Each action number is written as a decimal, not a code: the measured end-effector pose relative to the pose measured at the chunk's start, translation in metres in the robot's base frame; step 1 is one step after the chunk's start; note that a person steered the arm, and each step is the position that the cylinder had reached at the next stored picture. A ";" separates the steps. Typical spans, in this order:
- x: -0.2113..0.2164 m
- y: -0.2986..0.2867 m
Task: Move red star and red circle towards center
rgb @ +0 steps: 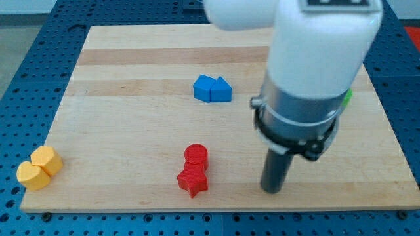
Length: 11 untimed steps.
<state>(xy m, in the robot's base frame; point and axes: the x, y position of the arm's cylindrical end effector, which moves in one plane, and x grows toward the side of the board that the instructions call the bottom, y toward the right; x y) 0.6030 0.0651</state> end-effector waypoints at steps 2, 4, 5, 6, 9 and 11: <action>0.015 -0.064; -0.012 -0.105; -0.036 -0.105; -0.027 -0.105; -0.028 -0.139; -0.057 -0.129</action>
